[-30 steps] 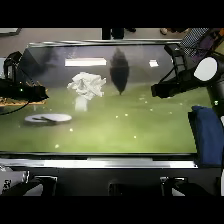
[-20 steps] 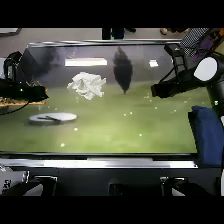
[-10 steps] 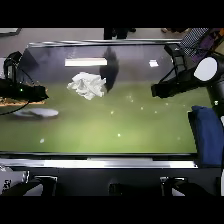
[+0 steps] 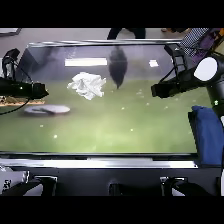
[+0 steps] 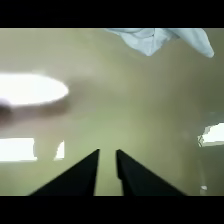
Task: Fold the clothes and pants, and hang the long-sleeved shirts on hangers.
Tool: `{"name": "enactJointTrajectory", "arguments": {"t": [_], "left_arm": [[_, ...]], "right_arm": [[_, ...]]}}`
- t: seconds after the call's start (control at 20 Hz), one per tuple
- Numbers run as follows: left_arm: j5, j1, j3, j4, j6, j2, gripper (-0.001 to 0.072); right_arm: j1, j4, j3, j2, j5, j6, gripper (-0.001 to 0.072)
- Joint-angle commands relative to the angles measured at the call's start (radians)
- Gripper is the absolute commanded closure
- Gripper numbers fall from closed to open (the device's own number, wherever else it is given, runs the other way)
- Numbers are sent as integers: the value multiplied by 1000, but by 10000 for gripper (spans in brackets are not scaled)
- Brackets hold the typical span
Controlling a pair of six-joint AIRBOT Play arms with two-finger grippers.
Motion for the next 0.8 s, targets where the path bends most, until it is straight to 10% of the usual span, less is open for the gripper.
{"name": "enactJointTrajectory", "arguments": {"t": [0.0, 0.75], "left_arm": [[54, -10, 13, -18, -25, -16, 12], [296, -247, 602, 156, -193, -834, -13]], "right_arm": [[1, 0, 1, 1, 0, 1, 677], [1, 0, 1, 0, -1, 11, 676]]}}
